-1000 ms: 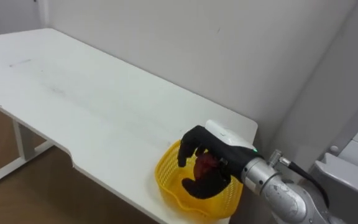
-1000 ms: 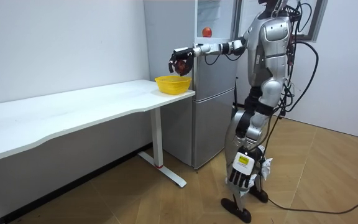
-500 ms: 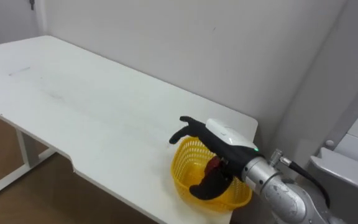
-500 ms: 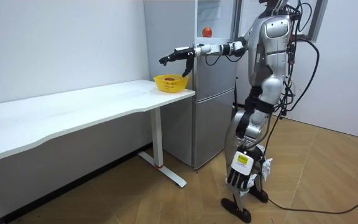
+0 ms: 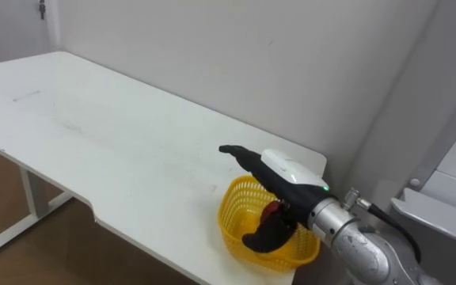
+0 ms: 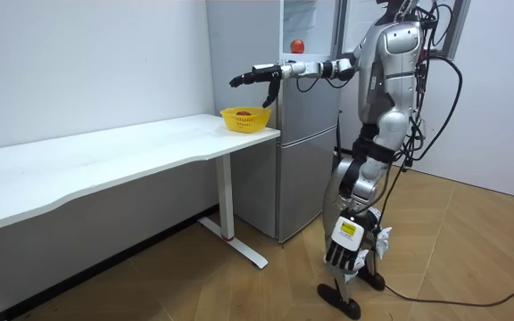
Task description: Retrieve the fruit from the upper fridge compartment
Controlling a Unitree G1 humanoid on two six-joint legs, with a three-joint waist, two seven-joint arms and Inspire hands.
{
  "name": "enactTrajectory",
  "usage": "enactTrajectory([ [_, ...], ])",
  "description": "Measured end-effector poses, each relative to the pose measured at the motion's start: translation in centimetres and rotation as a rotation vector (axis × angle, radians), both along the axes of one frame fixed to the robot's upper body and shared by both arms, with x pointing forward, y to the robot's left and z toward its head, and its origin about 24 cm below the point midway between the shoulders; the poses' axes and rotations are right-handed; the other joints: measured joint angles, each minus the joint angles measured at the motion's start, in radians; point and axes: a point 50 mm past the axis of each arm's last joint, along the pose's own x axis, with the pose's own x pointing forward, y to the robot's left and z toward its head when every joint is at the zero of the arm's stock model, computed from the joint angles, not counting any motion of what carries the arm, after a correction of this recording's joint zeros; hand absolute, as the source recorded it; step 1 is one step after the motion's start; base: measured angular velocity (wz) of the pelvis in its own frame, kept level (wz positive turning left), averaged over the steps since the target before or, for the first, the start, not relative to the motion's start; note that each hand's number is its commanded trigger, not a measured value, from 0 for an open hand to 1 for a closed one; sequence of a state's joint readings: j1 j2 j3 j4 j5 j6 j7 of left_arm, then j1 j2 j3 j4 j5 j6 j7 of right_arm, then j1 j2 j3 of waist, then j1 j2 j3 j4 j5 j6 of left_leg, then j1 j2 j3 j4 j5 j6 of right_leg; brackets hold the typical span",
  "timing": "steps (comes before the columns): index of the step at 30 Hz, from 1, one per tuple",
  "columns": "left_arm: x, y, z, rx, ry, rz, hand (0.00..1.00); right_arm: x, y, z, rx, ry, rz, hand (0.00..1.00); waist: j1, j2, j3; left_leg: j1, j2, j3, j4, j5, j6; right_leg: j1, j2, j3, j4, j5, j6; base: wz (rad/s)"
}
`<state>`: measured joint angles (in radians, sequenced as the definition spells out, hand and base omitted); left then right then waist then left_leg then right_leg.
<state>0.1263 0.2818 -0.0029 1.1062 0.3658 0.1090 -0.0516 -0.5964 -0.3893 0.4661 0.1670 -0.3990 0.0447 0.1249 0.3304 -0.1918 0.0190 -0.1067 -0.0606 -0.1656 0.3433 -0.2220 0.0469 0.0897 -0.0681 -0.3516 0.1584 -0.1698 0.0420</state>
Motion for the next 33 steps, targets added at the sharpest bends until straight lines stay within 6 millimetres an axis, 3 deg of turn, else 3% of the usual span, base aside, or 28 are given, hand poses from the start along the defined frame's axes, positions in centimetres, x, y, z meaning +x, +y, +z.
enactTrajectory([
  [8, -0.1, -0.3, 0.0, 0.0, -0.014, -0.003, 0.0, -0.4, 0.4, 1.1, 0.077, -0.011, 0.035, 0.0, -0.021, -0.001, -0.0012, 0.016, -0.003, -0.004, -0.007, 0.0, 0.0, 0.021, 0.001, 0.018, -0.001, 0.0, 0.0, 0.03],
  [14, -0.5, -0.9, -0.3, -0.008, -0.022, 0.045, 0.0, -1.4, 0.1, 4.9, 0.232, -0.156, 0.048, 0.0, -0.035, 0.009, -0.0017, 0.033, -0.003, 0.007, -0.016, 0.0, 0.0, 0.03, 0.002, 0.033, -0.006, 0.0, 0.0, -0.06],
  [17, -1.3, -0.8, -0.3, -0.006, -0.008, 0.05, 0.0, -2.6, -0.1, 6.6, 0.308, -0.253, 0.059, 0.0, -0.053, 0.026, -0.0081, 0.055, -0.005, 0.007, -0.023, 0.0, 0.001, 0.048, 0.002, 0.045, -0.005, 0.0, 0.0, -0.02],
  [20, -2.0, -1.0, -0.5, 0.002, 0.003, 0.054, 0.0, -3.8, -0.4, 8.2, 0.395, -0.339, 0.078, 0.0, -0.063, 0.041, -0.009, 0.078, -0.001, 0.023, -0.041, 0.0, 0.001, 0.057, 0.002, 0.053, -0.005, 0.0, 0.0, -0.17],
  [25, -3.1, -1.4, -0.7, -0.012, 0.016, 0.084, 0.0, -6.2, -1.7, 11.7, 0.583, -0.52, 0.107, 0.0, -0.123, 0.062, -0.0095, 0.085, 0.002, 0.034, -0.045, 0.001, 0.001, 0.06, 0.002, 0.055, -0.005, 0.0, 0.0, -0.03],
  [27, -3.1, -1.5, -0.7, -0.018, 0.004, 0.1, 0.0, -6.9, -2.2, 12.6, 0.624, -0.596, 0.098, 0.0, -0.131, 0.068, -0.0093, 0.087, 0.013, 0.054, -0.047, 0.001, 0.001, 0.054, 0.003, 0.078, -0.005, 0.0, 0.0, -0.24],
  [33, -3.6, -1.8, -0.8, -0.032, -0.002, 0.098, 0.0, -9.1, -4.1, 13.0, 0.713, -0.75, 0.05, 0.0, -0.176, 0.093, -0.0194, 0.116, 0.018, 0.096, -0.077, 0.001, 0.002, 0.05, 0.003, 0.114, -0.004, 0.0, 0.0, -0.25],
])
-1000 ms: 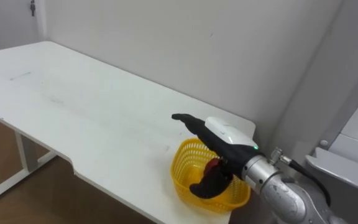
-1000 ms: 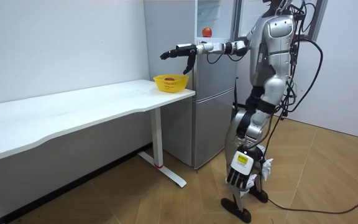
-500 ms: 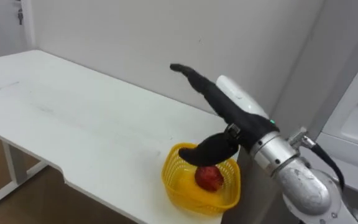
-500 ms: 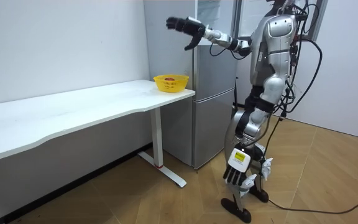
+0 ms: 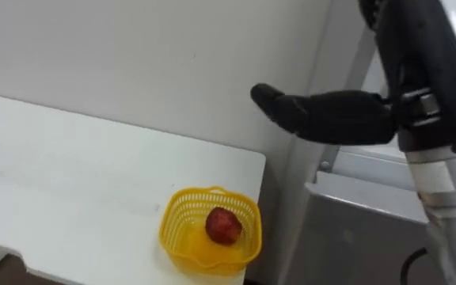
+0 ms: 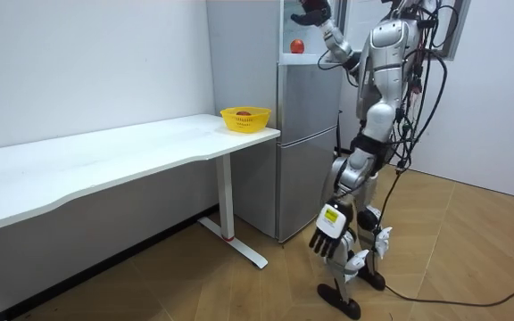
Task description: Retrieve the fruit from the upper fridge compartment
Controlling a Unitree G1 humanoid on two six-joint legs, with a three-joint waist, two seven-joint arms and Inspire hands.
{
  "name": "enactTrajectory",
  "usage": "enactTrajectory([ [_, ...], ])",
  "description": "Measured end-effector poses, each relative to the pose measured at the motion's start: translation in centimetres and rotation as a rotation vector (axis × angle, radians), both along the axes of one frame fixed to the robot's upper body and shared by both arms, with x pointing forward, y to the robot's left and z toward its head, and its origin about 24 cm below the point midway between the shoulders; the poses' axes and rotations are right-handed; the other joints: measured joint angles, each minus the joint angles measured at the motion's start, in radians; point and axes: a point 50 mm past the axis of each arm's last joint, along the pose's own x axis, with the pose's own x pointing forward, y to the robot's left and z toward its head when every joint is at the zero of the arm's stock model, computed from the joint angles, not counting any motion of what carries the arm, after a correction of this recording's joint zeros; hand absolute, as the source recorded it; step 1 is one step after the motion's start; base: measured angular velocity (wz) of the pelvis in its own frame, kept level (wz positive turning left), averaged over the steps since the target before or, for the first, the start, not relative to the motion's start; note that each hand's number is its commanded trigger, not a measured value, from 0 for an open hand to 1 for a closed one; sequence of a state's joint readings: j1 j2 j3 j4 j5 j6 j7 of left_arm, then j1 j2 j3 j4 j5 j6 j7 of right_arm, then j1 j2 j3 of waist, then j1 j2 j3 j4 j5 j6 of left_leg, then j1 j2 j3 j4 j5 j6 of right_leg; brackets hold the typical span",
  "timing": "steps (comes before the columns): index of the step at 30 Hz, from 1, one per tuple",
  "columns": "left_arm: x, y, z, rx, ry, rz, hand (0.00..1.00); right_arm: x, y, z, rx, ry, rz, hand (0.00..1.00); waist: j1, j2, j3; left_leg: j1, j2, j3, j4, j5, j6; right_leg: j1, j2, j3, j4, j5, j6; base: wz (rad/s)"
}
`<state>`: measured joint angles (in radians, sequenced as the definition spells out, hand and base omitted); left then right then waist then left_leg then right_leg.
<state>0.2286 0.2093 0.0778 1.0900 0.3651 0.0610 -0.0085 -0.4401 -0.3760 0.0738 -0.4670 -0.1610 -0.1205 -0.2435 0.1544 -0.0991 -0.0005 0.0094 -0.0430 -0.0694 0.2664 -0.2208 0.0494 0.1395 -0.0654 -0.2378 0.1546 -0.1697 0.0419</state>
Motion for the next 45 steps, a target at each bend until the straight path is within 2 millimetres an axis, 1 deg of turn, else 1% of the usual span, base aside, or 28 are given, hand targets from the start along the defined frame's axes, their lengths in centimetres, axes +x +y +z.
enactTrajectory([
  [2, -0.1, -0.1, 0.0, 0.001, -0.002, 0.002, 0.0, -0.3, -0.5, 0.2, 0.026, -0.03, -0.019, 0.0, -0.013, 0.006, 0.0012, 0.004, 0.008, 0.015, -0.008, 0.0, 0.0, -0.002, 0.001, 0.011, 0.0, 0.0, 0.0, -0.28],
  [3, 0.0, 0.0, 0.0, 0.005, -0.007, 0.006, 0.0, -0.5, -0.9, 0.4, 0.043, -0.054, -0.036, 0.0, -0.025, 0.002, -0.0024, 0.009, 0.011, 0.028, -0.013, 0.001, 0.0, -0.005, 0.002, 0.018, 0.001, 0.0, 0.0, -0.25],
  [4, 0.0, 0.0, 0.0, 0.01, -0.012, 0.005, 0.0, -0.6, -1.3, 0.6, 0.06, -0.07, -0.051, 0.0, -0.039, 0.005, 0.0001, 0.014, 0.013, 0.037, -0.018, 0.001, 0.0, -0.005, 0.003, 0.021, 0.0, 0.0, -0.001, -0.22],
  [5, -0.1, 0.0, 0.0, 0.011, -0.013, 0.005, 0.0, -0.6, -1.5, 0.7, 0.072, -0.076, -0.058, 0.0, -0.044, 0.004, -0.0012, 0.019, 0.014, 0.04, -0.022, 0.001, 0.0, -0.003, 0.003, 0.023, 0.0, 0.001, -0.001, -0.19],
  [7, -0.2, -0.1, 0.0, 0.01, -0.011, 0.006, 0.0, -0.8, -2.6, 0.8, 0.115, -0.092, -0.105, 0.0, -0.07, 0.001, -0.0037, 0.029, 0.015, 0.044, -0.031, 0.001, 0.0, 0.0, 0.005, 0.036, 0.0, 0.001, -0.001, -0.1],
  [8, -0.2, -0.1, 0.0, 0.01, -0.011, 0.006, 0.0, -0.8, -3.0, 0.8, 0.125, -0.096, -0.121, 0.0, -0.074, 0.001, -0.0039, 0.029, 0.015, 0.045, -0.031, 0.001, 0.0, 0.0, 0.005, 0.04, 0.0, 0.001, -0.001, -0.08],
  [10, 0.0, -0.1, 0.0, 0.009, -0.017, 0.004, 0.0, -1.0, -4.1, 1.0, 0.155, -0.116, -0.179, 0.0, -0.094, -0.002, -0.0029, 0.035, 0.016, 0.065, -0.031, 0.001, 0.0, -0.005, 0.005, 0.05, 0.0, 0.001, -0.001, -0.17],
  [13, 0.0, -0.1, 0.0, 0.009, -0.016, 0.005, 0.0, -1.3, -5.3, 1.0, 0.188, -0.133, -0.24, 0.0, -0.112, -0.001, -0.0024, 0.038, 0.015, 0.074, -0.035, 0.0, 0.0, -0.005, 0.005, 0.06, 0.0, 0.001, -0.001, -0.11],
  [15, 0.2, -0.1, 0.0, 0.008, -0.02, 0.004, 0.0, -1.3, -5.7, 0.9, 0.202, -0.134, -0.257, 0.0, -0.125, -0.001, -0.0021, 0.037, 0.016, 0.079, -0.037, 0.0, 0.0, -0.01, 0.006, 0.062, 0.0, 0.001, -0.001, -0.12],
  [16, 0.2, -0.1, 0.0, 0.008, -0.022, 0.003, 0.0, -1.2, -5.9, 0.9, 0.206, -0.129, -0.266, 0.0, -0.125, -0.001, -0.0019, 0.038, 0.016, 0.088, -0.041, 0.0, 0.0, -0.014, 0.007, 0.069, 0.0, 0.001, -0.001, -0.16],
  [19, 0.5, -0.2, 0.0, 0.006, -0.032, 0.0, 0.0, -1.2, -6.5, 0.4, 0.211, -0.111, -0.29, 0.0, -0.133, 0.0, -0.0016, 0.04, 0.023, 0.093, -0.047, 0.0, 0.0, -0.017, 0.009, 0.072, -0.001, 0.001, -0.001, -0.05],
  [21, 0.4, -0.2, 0.0, 0.005, -0.028, 0.001, 0.0, -1.2, -6.6, -0.1, 0.205, -0.085, -0.298, 0.0, -0.135, 0.0, -0.0015, 0.046, 0.025, 0.095, -0.052, 0.0, 0.0, -0.014, 0.01, 0.073, -0.001, 0.001, -0.001, -0.03],
  [22, 0.2, -0.2, 0.0, 0.004, -0.025, 0.001, 0.0, -1.1, -6.7, -0.5, 0.2, -0.064, -0.299, 0.0, -0.135, 0.001, 0.0, 0.051, 0.026, 0.099, -0.057, 0.0, 0.0, -0.012, 0.01, 0.073, 0.0, 0.001, -0.001, -0.07],
  [29, 0.0, -0.1, 0.0, 0.004, -0.018, 0.002, 0.0, 0.0, -7.4, -1.5, 0.206, 0.031, -0.282, 0.0, -0.141, 0.001, 0.0042, 0.055, 0.029, 0.097, -0.064, 0.0, -0.001, -0.009, 0.013, 0.07, -0.002, 0.001, -0.001, 0.01],
  [31, -0.1, -0.1, 0.0, 0.003, -0.015, 0.002, 0.0, 0.7, -8.0, -2.0, 0.204, 0.082, -0.298, 0.0, -0.141, -0.001, 0.0031, 0.055, 0.029, 0.094, -0.067, 0.0, -0.001, -0.01, 0.013, 0.07, -0.002, 0.001, -0.001, 0.02],
  [33, -0.2, -0.1, 0.0, -0.001, -0.011, 0.002, 0.0, 1.1, -8.5, -2.4, 0.197, 0.116, -0.322, 0.0, -0.141, -0.002, 0.0039, 0.054, 0.028, 0.093, -0.069, 0.0, -0.001, -0.012, 0.013, 0.07, -0.002, 0.001, -0.001, 0.0],
  [34, -0.2, 0.0, 0.0, -0.007, -0.008, 0.0, 0.0, 1.4, -8.8, -2.7, 0.202, 0.141, -0.326, 0.0, -0.131, -0.003, 0.0047, 0.054, 0.029, 0.093, -0.07, 0.001, -0.001, -0.013, 0.014, 0.069, -0.002, 0.001, -0.001, 0.0],
  [35, -0.2, 0.0, 0.0, -0.007, -0.007, 0.0, 0.0, 1.6, -8.9, -2.8, 0.205, 0.157, -0.326, 0.0, -0.129, -0.004, 0.0054, 0.054, 0.029, 0.093, -0.07, 0.001, -0.001, -0.013, 0.014, 0.069, -0.002, 0.001, -0.001, 0.0],
  [38, 0.0, 0.1, 0.0, -0.005, -0.011, -0.003, 0.0, 2.3, -9.6, -3.6, 0.192, 0.228, -0.348, 0.0, -0.119, -0.012, 0.0079, 0.051, 0.029, 0.095, -0.07, 0.001, -0.001, -0.019, 0.014, 0.068, -0.001, 0.001, -0.001, 0.0],
  [40, 0.1, 0.1, 0.0, -0.002, -0.009, -0.002, 0.0, 2.8, -9.9, -4.1, 0.192, 0.271, -0.352, 0.0, -0.112, -0.022, 0.0049, 0.05, 0.029, 0.095, -0.07, 0.001, -0.001, -0.025, 0.014, 0.067, -0.001, 0.001, -0.001, 0.0],
  [41, 0.1, 0.2, 0.0, -0.002, -0.01, 0.0, 0.0, 2.9, -10.0, -4.3, 0.197, 0.284, -0.353, 0.0, -0.109, -0.024, 0.0048, 0.049, 0.029, 0.095, -0.07, 0.001, -0.001, -0.025, 0.014, 0.066, -0.002, 0.001, -0.001, 0.0],
  [43, 0.0, 0.3, 0.1, 0.002, -0.012, 0.013, 0.0, 3.6, -10.6, -4.8, 0.215, 0.337, -0.366, 0.0, -0.096, -0.035, 0.0038, 0.049, 0.029, 0.091, -0.068, 0.001, -0.001, -0.026, 0.012, 0.056, -0.001, 0.001, -0.001, 0.0],
  [45, 0.1, 0.4, 0.1, 0.007, -0.009, 0.014, 0.0, 4.0, -10.9, -5.0, 0.224, 0.36, -0.378, 0.0, -0.095, -0.042, 0.003, 0.045, 0.029, 0.087, -0.067, 0.001, -0.001, -0.026, 0.012, 0.041, -0.002, 0.001, -0.001, 0.07],
])
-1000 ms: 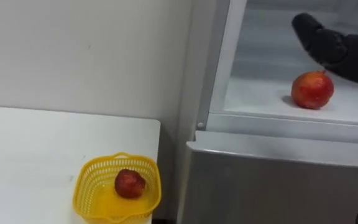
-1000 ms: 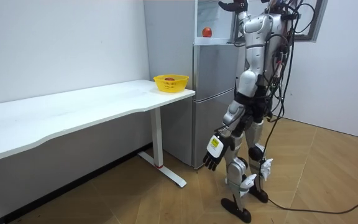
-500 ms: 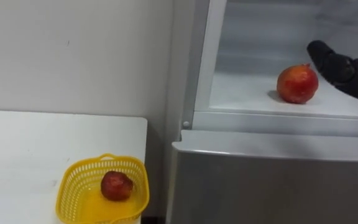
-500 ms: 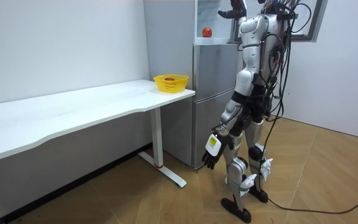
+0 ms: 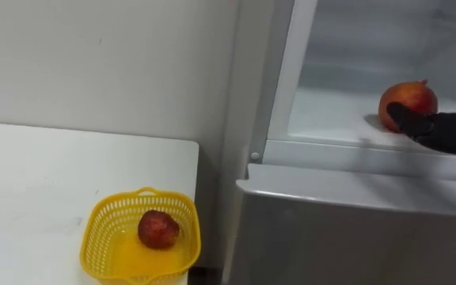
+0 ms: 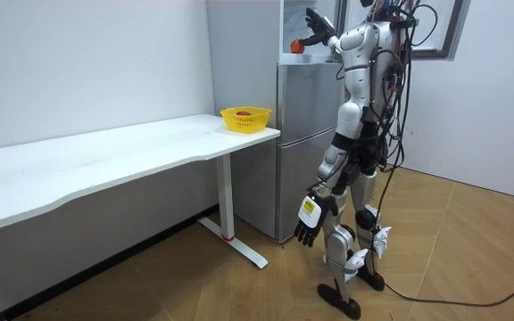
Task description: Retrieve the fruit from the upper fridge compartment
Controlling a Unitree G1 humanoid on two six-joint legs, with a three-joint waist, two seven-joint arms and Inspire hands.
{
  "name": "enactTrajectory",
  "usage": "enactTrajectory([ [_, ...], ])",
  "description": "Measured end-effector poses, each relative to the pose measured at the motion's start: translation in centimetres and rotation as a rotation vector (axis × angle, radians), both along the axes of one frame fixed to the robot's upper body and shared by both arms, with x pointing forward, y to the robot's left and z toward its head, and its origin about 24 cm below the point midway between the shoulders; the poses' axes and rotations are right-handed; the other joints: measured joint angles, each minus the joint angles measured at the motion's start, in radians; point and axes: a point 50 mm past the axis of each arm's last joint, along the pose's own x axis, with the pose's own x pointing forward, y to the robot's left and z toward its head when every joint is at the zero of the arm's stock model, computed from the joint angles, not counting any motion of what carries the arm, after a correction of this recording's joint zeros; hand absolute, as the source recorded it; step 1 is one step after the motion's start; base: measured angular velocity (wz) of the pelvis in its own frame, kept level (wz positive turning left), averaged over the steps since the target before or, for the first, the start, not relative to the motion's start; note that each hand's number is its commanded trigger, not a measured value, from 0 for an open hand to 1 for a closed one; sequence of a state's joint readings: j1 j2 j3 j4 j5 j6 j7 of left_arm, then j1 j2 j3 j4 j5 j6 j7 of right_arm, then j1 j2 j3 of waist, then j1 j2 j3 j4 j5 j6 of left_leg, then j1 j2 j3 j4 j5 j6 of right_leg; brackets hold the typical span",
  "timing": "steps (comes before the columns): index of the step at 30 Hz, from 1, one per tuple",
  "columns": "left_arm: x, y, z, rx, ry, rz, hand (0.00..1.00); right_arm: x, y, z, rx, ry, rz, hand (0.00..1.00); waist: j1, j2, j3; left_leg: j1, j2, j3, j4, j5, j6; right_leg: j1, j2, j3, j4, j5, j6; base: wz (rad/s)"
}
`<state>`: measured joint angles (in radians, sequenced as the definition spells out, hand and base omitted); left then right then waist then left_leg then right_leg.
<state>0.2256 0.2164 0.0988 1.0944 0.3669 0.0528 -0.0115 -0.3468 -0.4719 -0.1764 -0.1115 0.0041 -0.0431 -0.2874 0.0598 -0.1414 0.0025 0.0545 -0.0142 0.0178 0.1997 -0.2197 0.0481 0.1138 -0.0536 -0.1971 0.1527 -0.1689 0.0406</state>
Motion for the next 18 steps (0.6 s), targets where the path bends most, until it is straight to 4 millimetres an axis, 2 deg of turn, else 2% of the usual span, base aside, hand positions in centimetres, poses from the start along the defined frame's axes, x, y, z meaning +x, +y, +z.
enactTrajectory([
  [5, 0.0, 0.2, 0.1, 0.008, -0.003, 0.016, 0.0, 1.1, -0.8, -0.6, 0.037, 0.054, -0.016, 0.0, 0.008, -0.01, -0.0037, -0.004, 0.0, -0.003, 0.003, 0.0, 0.0, 0.001, 0.0, 0.0, -0.001, 0.0, 0.0, 0.06],
  [14, 0.0, 0.3, 0.3, 0.01, -0.023, 0.013, 0.0, 2.3, -1.5, 0.0, 0.029, 0.109, 0.025, 0.0, 0.006, 0.0, 0.0032, -0.031, -0.004, -0.023, 0.024, 0.0, 0.0, -0.009, -0.001, -0.01, -0.001, 0.0, 0.0, 0.05],
  [18, -0.2, 0.3, 0.3, 0.008, -0.016, 0.016, 0.0, 3.0, -2.6, -0.8, 0.033, 0.177, 0.01, 0.0, 0.005, 0.001, 0.0032, -0.045, -0.004, -0.024, 0.035, 0.0, -0.001, -0.014, -0.001, -0.01, 0.0, 0.0, 0.0, 0.02],
])
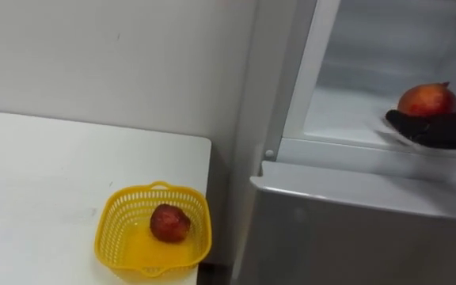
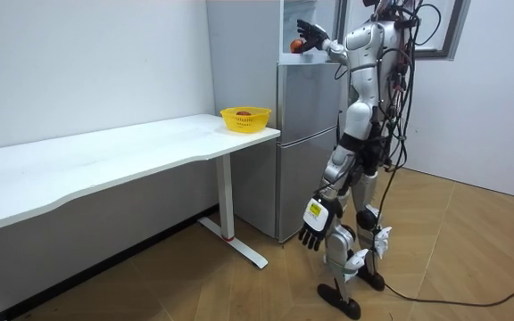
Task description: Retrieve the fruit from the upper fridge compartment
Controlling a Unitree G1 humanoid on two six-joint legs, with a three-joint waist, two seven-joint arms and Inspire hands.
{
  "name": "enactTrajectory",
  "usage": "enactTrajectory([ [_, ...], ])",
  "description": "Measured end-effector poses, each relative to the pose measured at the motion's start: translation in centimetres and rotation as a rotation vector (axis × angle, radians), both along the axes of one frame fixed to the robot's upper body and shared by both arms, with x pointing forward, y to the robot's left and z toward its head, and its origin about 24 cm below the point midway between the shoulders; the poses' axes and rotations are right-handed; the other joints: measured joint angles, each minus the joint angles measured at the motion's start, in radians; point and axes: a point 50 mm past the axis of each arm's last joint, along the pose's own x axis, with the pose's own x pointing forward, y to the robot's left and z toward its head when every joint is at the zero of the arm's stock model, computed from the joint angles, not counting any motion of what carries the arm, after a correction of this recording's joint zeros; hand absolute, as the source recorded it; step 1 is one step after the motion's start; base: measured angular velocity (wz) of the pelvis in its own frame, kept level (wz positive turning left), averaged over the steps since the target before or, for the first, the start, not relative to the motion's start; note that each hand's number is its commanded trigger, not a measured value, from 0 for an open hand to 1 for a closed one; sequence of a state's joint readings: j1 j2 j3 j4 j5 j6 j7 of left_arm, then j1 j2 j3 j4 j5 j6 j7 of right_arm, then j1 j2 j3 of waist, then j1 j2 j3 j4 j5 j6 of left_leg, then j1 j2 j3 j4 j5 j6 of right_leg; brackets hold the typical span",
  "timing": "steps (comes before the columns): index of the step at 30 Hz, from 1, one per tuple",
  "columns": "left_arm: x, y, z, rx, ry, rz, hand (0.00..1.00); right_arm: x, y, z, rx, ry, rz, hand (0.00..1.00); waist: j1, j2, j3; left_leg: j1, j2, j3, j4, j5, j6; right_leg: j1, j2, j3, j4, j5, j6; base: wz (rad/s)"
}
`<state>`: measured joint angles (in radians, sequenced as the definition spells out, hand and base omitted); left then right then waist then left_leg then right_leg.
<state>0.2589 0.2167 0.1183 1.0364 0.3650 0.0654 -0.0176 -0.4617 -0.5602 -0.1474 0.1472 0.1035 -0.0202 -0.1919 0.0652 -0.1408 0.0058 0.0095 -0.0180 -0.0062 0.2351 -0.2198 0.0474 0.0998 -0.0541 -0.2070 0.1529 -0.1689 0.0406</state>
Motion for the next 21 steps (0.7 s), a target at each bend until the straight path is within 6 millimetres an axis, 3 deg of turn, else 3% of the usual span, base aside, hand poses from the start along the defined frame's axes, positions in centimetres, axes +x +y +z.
enactTrajectory([
  [6, -0.1, 0.0, 0.0, -0.008, 0.01, 0.004, 0.0, 0.8, -0.5, -1.0, 0.022, 0.061, -0.005, 0.0, -0.002, 0.0, -0.0011, -0.003, -0.007, -0.005, 0.003, 0.0, 0.0, 0.003, 0.0, -0.002, 0.0, 0.0, 0.0, 0.0],
  [13, -0.1, 0.1, 0.0, -0.006, 0.025, 0.006, 0.0, 1.3, -1.9, -2.5, 0.074, 0.139, -0.049, 0.0, -0.001, -0.015, -0.0116, 0.003, -0.01, -0.008, 0.007, 0.0, 0.0, 0.01, -0.002, -0.016, 0.001, 0.0, 0.0, 0.02],
  [19, -0.2, 0.8, 0.2, 0.013, 0.035, 0.005, 0.0, 1.9, -2.5, -3.8, 0.166, 0.202, -0.027, 0.0, -0.004, -0.023, -0.0058, 0.018, -0.011, -0.016, 0.006, 0.0, 0.0, 0.03, -0.003, -0.019, 0.0, 0.0, 0.0, 0.02],
  [20, -0.2, 0.8, 0.2, 0.014, 0.035, 0.005, 0.0, 2.0, -2.4, -3.8, 0.164, 0.205, -0.021, 0.05, -0.006, -0.023, -0.0055, 0.017, -0.011, -0.017, 0.006, 0.0, 0.0, 0.03, -0.003, -0.019, 0.0, 0.0, 0.0, 0.03],
  [21, -0.2, 0.9, 0.3, 0.016, 0.038, 0.005, 0.0, 2.0, -2.4, -3.8, 0.158, 0.213, -0.009, 0.24, -0.006, -0.023, -0.005, 0.016, -0.012, -0.021, 0.004, 0.0, 0.0, 0.03, -0.003, -0.02, 0.0, 0.0, 0.0, 0.04],
])
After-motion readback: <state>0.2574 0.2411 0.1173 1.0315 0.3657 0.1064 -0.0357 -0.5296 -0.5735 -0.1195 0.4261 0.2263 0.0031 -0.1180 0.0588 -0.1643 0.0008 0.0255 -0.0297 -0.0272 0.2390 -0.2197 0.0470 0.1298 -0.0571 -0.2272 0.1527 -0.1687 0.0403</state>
